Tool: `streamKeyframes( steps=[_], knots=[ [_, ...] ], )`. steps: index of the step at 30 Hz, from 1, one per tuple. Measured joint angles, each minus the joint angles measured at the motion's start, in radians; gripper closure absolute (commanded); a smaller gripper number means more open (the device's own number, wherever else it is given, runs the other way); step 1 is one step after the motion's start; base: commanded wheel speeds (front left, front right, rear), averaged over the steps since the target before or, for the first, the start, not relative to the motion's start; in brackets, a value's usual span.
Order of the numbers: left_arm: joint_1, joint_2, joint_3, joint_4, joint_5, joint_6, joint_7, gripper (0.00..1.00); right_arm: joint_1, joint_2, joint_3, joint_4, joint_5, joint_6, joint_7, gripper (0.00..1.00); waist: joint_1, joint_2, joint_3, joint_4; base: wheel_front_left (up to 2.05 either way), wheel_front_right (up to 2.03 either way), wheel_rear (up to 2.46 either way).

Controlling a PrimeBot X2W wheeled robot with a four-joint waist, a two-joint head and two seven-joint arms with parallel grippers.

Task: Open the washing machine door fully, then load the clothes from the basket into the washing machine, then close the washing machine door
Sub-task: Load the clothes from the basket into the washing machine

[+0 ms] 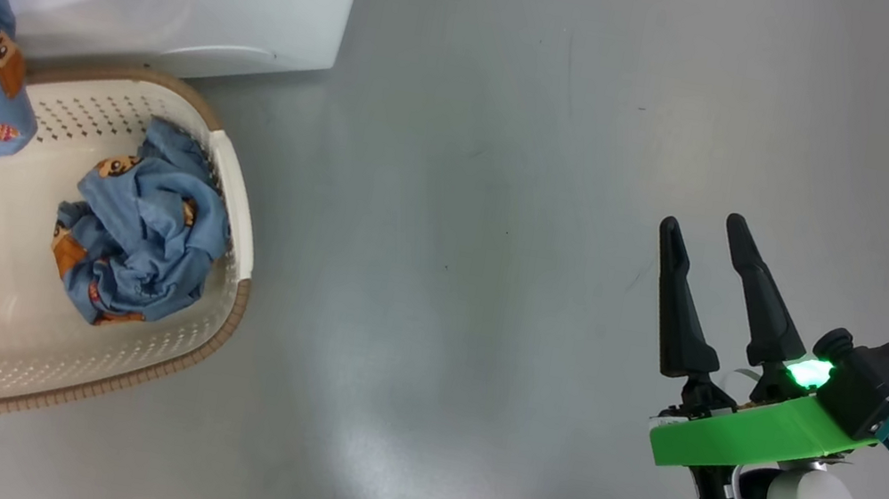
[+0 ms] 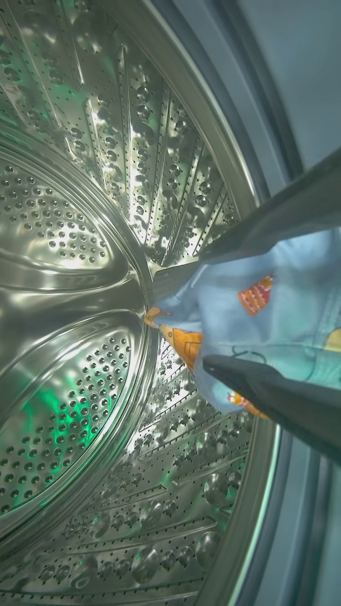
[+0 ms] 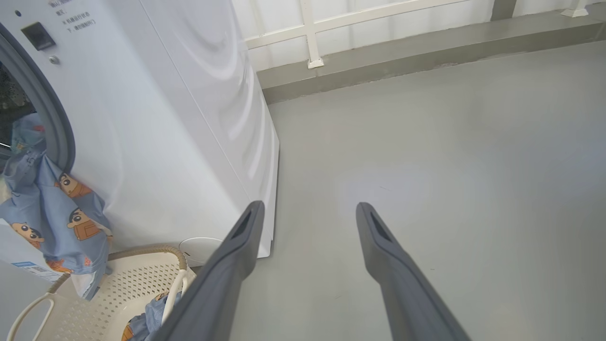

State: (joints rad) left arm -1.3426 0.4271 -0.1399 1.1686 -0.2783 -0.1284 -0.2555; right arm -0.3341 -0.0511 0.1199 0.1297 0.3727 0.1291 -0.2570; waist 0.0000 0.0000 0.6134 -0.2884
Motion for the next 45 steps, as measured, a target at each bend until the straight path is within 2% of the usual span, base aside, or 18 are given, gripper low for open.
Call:
streamKeyframes(
  steps=[8, 16, 22, 30, 45],
  knots=[
    [0.025, -0.007, 0.012, -0.096, -0.057, -0.001, 0.0, 0.0, 0.0, 0.0, -0.009, 0.0, -0.001, 0.0, 0.0, 0.0, 0.0, 0.0001, -0.001, 0.013, 0.0, 0.0, 0.0],
    [0.2, -0.055, 0.073, -0.274, -0.091, -0.001, -0.001, 0.0, 0.0, 0.0, -0.032, 0.001, -0.021, 0.0, 0.0, 0.0, 0.0, 0.0, -0.022, 0.051, 0.0, 0.0, 0.0],
    [0.326, -0.095, 0.146, -0.416, -0.069, -0.001, -0.001, 0.0, 0.0, 0.0, -0.042, 0.005, -0.039, 0.0, 0.0, 0.0, 0.0, 0.0, -0.045, 0.081, 0.0, 0.0, 0.0],
    [0.543, -0.176, 0.241, -0.58, -0.044, -0.001, -0.001, 0.0, 0.002, -0.001, -0.058, 0.013, -0.064, 0.0, 0.0, 0.0, 0.0, 0.0, -0.087, 0.115, 0.0, 0.0, 0.0],
    [0.882, -0.261, 0.28, -0.81, 0.003, -0.001, -0.001, 0.0, 0.037, -0.009, -0.073, 0.02, -0.08, 0.0, 0.0, 0.0, 0.0, 0.0, -0.147, 0.167, 0.0, 0.0, 0.0]
  ],
)
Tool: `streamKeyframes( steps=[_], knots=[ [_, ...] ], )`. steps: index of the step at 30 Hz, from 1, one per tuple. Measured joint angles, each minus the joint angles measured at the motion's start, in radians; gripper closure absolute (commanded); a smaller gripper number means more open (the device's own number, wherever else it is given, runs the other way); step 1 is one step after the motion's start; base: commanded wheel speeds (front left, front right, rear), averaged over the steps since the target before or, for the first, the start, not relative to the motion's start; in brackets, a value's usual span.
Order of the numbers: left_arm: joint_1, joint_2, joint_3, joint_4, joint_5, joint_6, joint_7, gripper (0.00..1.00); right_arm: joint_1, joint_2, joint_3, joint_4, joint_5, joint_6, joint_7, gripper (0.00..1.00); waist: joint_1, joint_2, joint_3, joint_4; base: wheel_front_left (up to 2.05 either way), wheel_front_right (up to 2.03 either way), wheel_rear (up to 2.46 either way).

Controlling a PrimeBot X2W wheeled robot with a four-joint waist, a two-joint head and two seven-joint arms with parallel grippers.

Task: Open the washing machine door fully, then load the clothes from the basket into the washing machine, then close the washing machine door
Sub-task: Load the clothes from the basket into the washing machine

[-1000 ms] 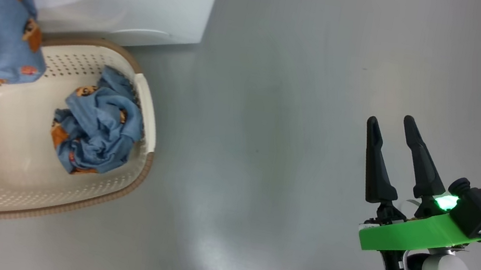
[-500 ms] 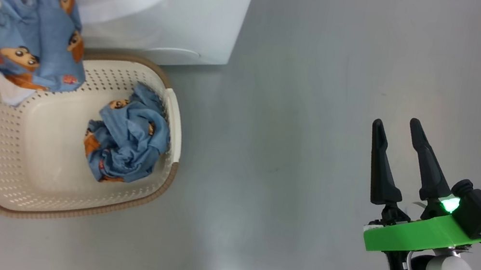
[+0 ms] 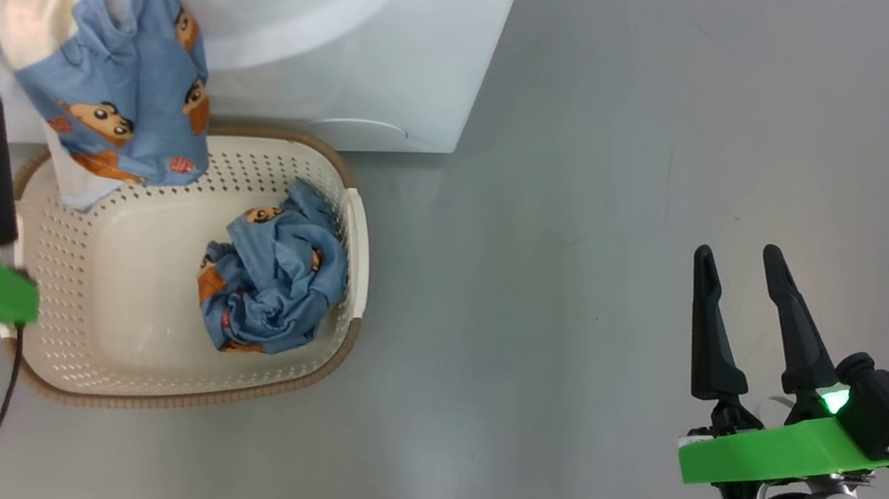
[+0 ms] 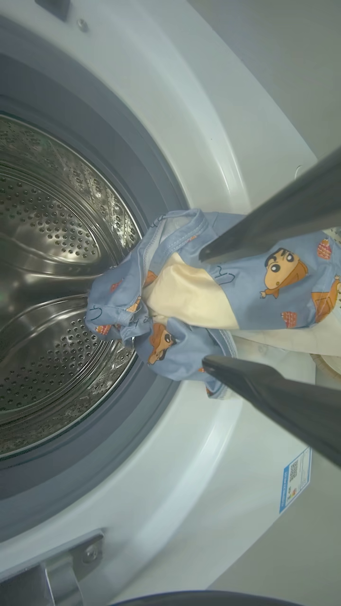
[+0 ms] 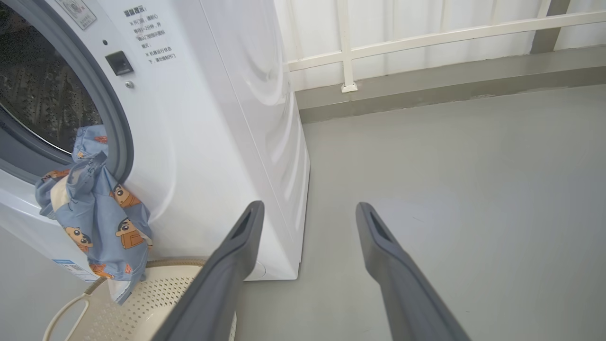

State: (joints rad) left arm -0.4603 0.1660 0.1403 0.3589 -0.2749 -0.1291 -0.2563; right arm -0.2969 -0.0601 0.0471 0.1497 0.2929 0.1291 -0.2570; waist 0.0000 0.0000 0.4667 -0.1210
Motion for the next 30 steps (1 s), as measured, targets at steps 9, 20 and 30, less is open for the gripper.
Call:
streamKeyframes(
  steps=[9, 20, 30],
  knots=[
    [0.193, -0.051, 0.078, -0.118, 0.005, 0.0, 0.0, 0.0, 0.014, -0.013, -0.005, 0.001, 0.0, 0.0, 0.0, 0.0, 0.0, 0.0, -0.024, 0.018, 0.0, 0.0, 0.0],
    [0.298, -0.081, 0.101, -0.204, 0.006, 0.0, 0.0, 0.0, 0.014, -0.02, -0.006, 0.003, 0.0, 0.0, 0.0, 0.0, 0.0, 0.0, -0.024, 0.016, 0.0, 0.0, 0.0],
    [0.268, -0.062, 0.056, -0.16, -0.019, 0.0, 0.0, 0.0, 0.013, -0.019, -0.013, -0.003, 0.0, 0.0, 0.0, 0.0, 0.0, 0.0, 0.0, 0.014, 0.0, 0.0, 0.0]
  ],
)
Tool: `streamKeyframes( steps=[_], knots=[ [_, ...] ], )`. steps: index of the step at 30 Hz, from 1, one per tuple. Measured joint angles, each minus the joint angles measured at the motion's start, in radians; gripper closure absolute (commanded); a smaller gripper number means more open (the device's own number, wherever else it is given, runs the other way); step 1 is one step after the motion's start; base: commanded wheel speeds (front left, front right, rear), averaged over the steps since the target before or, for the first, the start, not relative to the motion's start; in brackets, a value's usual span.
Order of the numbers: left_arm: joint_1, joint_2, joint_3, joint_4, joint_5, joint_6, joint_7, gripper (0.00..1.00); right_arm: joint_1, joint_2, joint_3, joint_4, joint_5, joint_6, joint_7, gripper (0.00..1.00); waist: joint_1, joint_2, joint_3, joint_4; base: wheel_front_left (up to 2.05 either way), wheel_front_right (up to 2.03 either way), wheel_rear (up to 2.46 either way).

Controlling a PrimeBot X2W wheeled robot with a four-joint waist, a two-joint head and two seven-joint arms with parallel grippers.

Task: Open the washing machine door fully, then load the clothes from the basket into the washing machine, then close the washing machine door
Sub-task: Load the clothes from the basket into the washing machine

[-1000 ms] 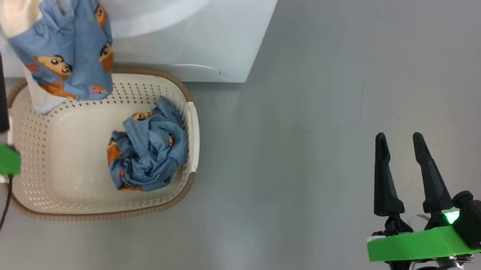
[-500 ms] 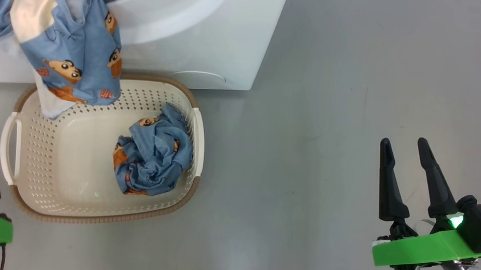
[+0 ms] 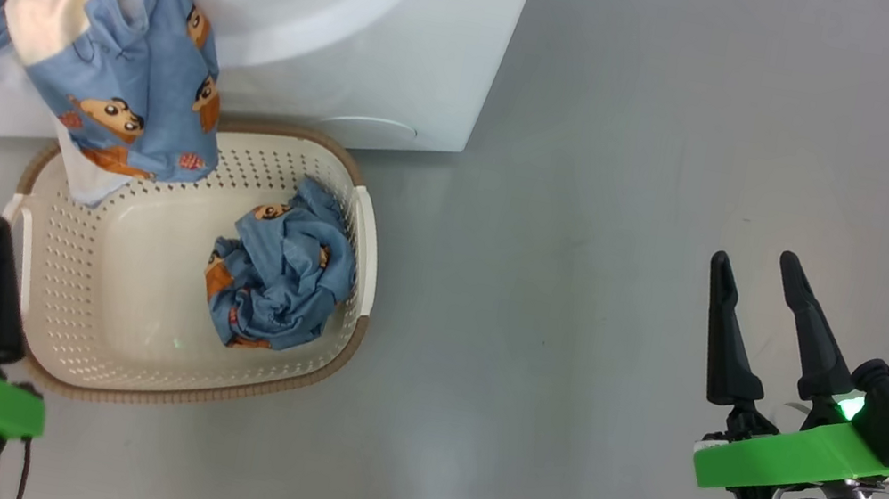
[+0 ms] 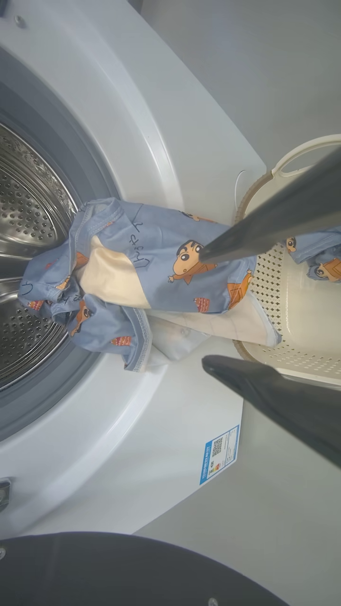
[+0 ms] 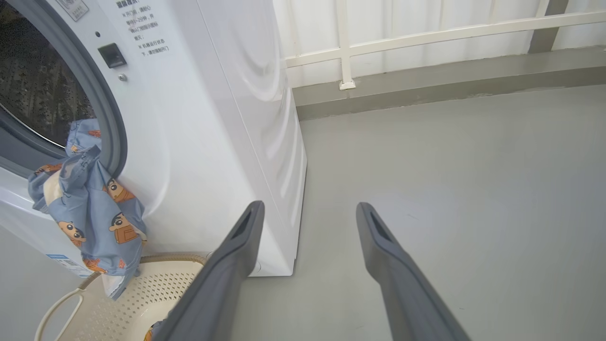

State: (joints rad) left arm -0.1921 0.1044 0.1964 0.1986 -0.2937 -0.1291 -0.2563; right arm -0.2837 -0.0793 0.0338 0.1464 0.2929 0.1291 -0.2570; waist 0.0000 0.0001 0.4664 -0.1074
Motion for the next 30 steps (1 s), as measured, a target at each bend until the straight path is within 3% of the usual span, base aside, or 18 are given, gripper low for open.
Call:
streamKeyframes(
  steps=[19, 30],
  knots=[
    [-0.348, 0.126, -0.283, 0.395, -0.185, 0.0, 0.0, 0.0, -0.07, 0.015, 0.016, -0.01, -0.001, 0.0, 0.0, 0.0, 0.0, 0.0, 0.125, -0.013, 0.0, 0.0, 0.0],
    [-0.496, 0.205, -0.422, 0.492, -0.289, 0.0, 0.001, 0.0, -0.109, 0.017, 0.045, -0.011, -0.002, 0.0, 0.0, 0.0, 0.0, 0.0, 0.174, -0.044, 0.0, 0.0, 0.0]
  ],
)
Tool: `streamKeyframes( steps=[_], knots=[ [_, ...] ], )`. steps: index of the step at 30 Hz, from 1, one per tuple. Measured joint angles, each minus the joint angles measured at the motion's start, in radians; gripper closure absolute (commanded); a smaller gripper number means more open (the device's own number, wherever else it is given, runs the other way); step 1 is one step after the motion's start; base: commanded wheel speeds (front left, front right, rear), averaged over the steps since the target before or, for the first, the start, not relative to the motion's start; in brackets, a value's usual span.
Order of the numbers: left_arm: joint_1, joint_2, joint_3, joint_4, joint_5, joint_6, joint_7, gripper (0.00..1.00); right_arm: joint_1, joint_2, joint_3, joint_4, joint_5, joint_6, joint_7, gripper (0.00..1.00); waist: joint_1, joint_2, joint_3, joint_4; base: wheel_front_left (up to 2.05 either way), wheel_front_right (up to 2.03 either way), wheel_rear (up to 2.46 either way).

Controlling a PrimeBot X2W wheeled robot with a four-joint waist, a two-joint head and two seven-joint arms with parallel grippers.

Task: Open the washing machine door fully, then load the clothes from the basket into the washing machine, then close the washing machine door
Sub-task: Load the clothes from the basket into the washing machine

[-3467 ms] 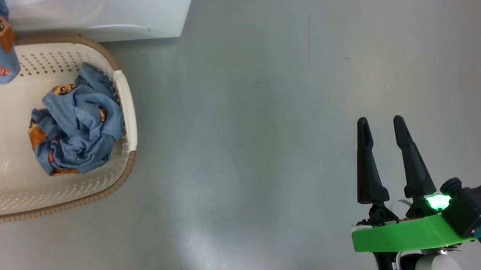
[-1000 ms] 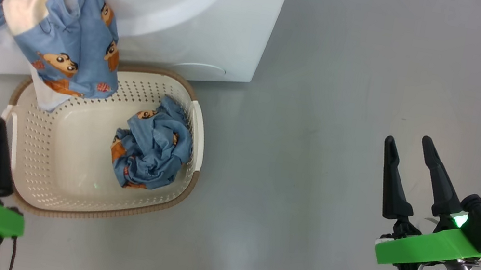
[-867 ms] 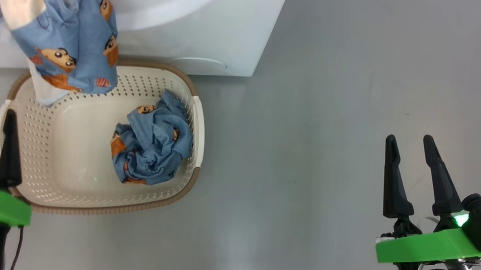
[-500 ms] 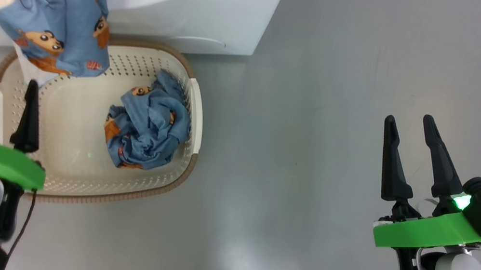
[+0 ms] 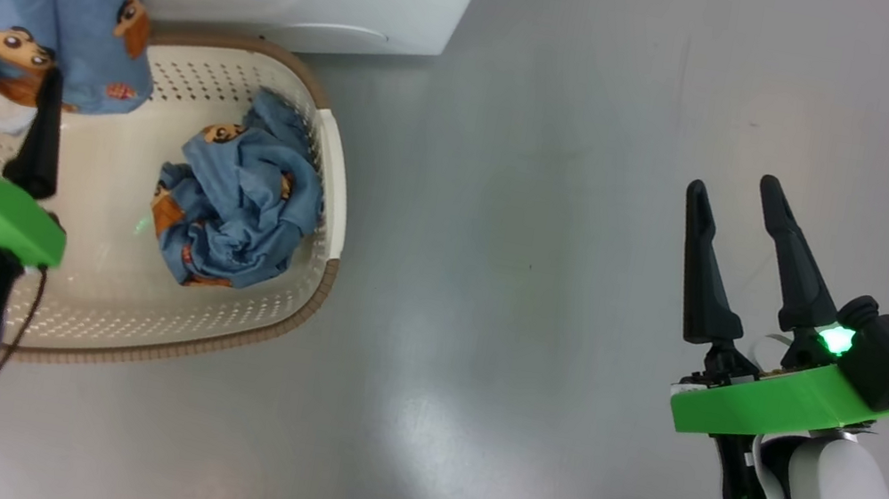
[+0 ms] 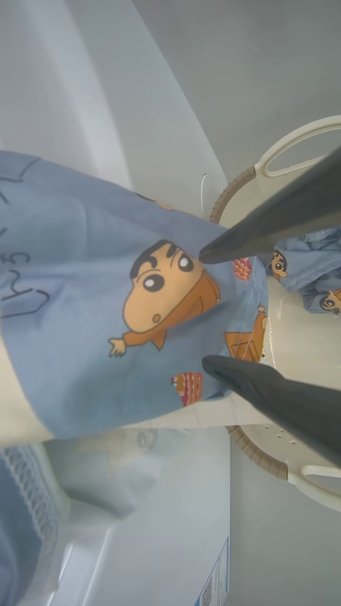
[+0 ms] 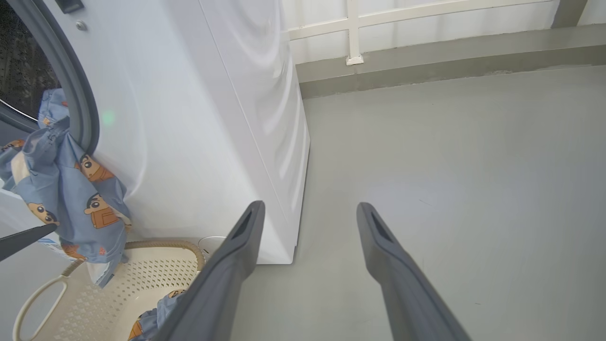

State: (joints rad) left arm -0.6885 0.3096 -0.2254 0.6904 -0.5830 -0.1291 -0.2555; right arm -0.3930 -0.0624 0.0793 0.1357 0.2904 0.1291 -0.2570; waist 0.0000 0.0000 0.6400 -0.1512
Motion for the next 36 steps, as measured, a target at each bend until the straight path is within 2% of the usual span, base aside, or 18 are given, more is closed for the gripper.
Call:
streamKeyframes(
  steps=[12, 24, 25, 26, 27, 32, 36],
  knots=[
    [-0.112, 0.056, -0.062, 0.055, -0.083, 0.0, 0.0, 0.0, -0.003, 0.004, 0.03, 0.0, 0.0, 0.0, 0.0, 0.0, 0.0, 0.0, 0.027, -0.044, 0.0, 0.0, 0.0],
    [-0.169, 0.079, -0.091, 0.053, -0.13, 0.0, 0.0, 0.0, -0.004, 0.005, 0.039, -0.011, 0.002, 0.0, 0.0, 0.0, 0.0, 0.0, 0.038, -0.077, 0.0, 0.0, 0.0],
    [-0.173, 0.081, -0.091, 0.049, -0.132, 0.0, 0.0, 0.35, -0.004, 0.005, 0.039, -0.011, 0.002, 0.0, 0.0, 0.0, 0.0, 0.0, 0.038, -0.078, 0.0, 0.0, 0.0],
    [-0.176, 0.082, -0.091, 0.044, -0.135, 0.0, 0.0, 0.65, -0.004, 0.006, 0.039, -0.012, 0.002, 0.0, 0.0, 0.0, 0.0, 0.0, 0.038, -0.079, 0.0, 0.0, 0.0],
    [-0.177, 0.084, -0.09, 0.037, -0.137, 0.0, 0.0, 1.0, -0.004, 0.006, 0.039, -0.012, 0.002, 0.0, 0.0, 0.0, 0.0, 0.0, 0.038, -0.079, 0.0, 0.0, 0.0],
    [-0.176, 0.084, -0.081, 0.005, -0.146, 0.0, 0.0, 1.0, -0.003, 0.006, 0.031, -0.013, 0.002, 0.0, 0.0, 0.0, 0.0, 0.0, 0.036, -0.073, 0.0, 0.0, 0.0],
    [-0.168, 0.072, -0.032, -0.034, -0.146, 0.0, 0.0, 1.0, -0.004, 0.006, 0.025, -0.014, 0.002, 0.0, 0.0, 0.0, 0.0, 0.0, 0.034, -0.061, 0.0, 0.0, 0.0]
  ],
)
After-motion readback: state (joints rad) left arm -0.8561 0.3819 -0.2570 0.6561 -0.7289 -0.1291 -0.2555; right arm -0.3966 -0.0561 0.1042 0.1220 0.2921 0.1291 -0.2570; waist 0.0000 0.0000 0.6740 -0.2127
